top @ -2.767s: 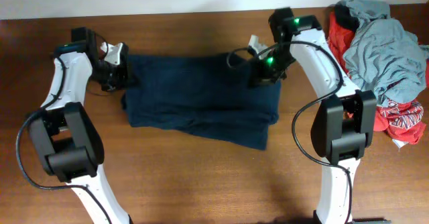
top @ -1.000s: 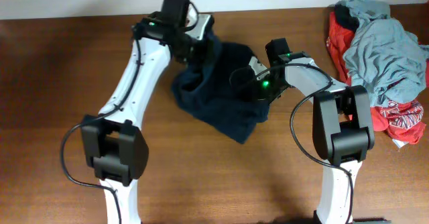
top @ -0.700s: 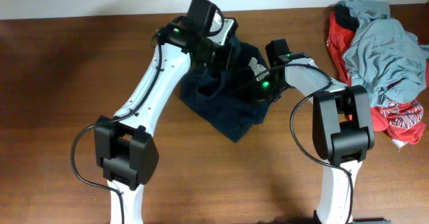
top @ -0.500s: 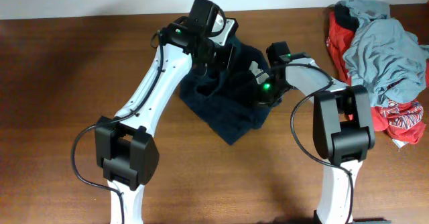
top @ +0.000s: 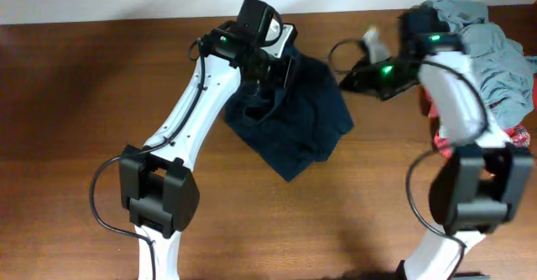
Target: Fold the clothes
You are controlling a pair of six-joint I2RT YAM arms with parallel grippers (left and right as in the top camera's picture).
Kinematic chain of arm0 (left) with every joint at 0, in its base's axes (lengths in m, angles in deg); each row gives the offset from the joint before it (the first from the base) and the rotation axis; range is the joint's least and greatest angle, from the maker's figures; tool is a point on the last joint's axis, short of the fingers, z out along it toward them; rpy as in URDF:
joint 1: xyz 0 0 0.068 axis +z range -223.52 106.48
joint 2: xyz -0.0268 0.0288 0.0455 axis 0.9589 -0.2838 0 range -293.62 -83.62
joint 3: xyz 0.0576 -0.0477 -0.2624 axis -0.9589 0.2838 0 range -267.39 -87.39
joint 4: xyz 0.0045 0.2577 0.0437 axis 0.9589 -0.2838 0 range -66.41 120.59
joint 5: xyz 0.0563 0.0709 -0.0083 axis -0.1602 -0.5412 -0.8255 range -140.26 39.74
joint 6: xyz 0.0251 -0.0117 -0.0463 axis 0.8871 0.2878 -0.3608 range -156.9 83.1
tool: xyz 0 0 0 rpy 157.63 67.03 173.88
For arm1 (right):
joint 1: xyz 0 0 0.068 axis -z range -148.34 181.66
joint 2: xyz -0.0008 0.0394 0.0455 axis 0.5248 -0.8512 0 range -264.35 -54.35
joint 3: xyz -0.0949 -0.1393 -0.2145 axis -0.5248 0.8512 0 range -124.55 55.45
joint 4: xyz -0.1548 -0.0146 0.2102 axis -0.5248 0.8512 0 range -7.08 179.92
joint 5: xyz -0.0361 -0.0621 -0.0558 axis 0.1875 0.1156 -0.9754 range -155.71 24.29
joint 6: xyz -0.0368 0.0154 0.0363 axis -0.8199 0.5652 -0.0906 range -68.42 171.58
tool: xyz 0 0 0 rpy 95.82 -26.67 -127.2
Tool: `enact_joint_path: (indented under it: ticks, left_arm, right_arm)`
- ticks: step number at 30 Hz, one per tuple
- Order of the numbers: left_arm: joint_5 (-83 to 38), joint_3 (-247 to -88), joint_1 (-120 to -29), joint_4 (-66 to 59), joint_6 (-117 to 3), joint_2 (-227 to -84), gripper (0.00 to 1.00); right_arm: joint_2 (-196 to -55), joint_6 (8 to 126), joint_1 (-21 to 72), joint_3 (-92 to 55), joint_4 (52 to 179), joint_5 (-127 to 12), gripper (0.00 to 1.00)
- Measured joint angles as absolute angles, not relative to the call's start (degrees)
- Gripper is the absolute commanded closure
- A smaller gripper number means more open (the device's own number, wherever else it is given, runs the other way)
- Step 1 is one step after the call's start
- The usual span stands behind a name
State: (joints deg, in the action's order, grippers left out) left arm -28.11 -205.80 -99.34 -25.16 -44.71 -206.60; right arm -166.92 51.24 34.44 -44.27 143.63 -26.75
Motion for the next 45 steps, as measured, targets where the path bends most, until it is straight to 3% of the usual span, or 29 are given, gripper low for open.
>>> enact_joint_path:
  ticks: [3, 5, 6, 9, 17, 26, 29, 33, 37, 41, 44, 45]
  left_arm:
    - [-28.33, -205.80, -100.43, -25.73, -44.69, -206.62, 0.99]
    - [-28.53, -205.80, -101.70, -25.77, -44.67, -206.60, 0.86]
    - [-28.61, -205.80, -102.71, -25.84, -44.34, -206.62, 0.72]
    - [-28.48, -205.80, -105.37, -26.80, -44.17, -206.60, 0.01]
    - [-28.94, -205.80, -111.78, -28.83, -42.09, -206.60, 0.01]
    - [-30.91, -205.83, -111.23, -28.83, -41.98, -206.60, 0.01]
    - [-31.87, -206.53, -109.04, -29.03, -42.85, -206.60, 0.01]
    - [-32.70, -209.21, -101.79, -28.96, -44.08, -206.14, 0.00]
    - [-33.64, -210.63, -93.04, -29.58, -44.69, -204.21, 0.01]
    - [-34.84, -210.94, -88.52, -31.83, -44.93, -203.05, 0.01]
    - [-36.31, -210.85, -88.70, -32.07, -44.93, -203.08, 0.01]
    - [-36.92, -210.81, -88.91, -32.11, -44.93, -203.08, 0.01]
  right_arm:
    - [-165.46, 51.83, 37.44, -47.24, 143.63, -25.02, 0.79]
    - [-165.37, 52.40, 39.67, -48.99, 143.61, -23.80, 0.78]
    - [-165.37, 52.91, 41.07, -49.67, 143.59, -23.34, 0.78]
    - [-165.37, 53.65, 43.73, -50.56, 143.78, -22.66, 0.76]
    - [-165.37, 54.68, 46.68, -51.59, 144.42, -21.59, 0.75]
    - [-165.37, 53.80, 46.68, -51.61, 147.81, -21.20, 0.75]
    - [-165.37, 52.93, 46.68, -51.61, 150.60, -21.81, 0.76]
    - [-165.37, 52.56, 46.40, -51.20, 153.47, -23.23, 0.85]
    - [-165.37, 54.13, 45.28, -48.82, 154.30, -25.24, 0.85]
    - [-165.37, 56.93, 43.45, -43.77, 153.95, -27.53, 0.72]
    - [-165.37, 59.86, 42.27, -39.68, 153.23, -28.45, 0.46]
    - [-165.37, 60.56, 41.94, -38.41, 153.25, -28.69, 0.43]
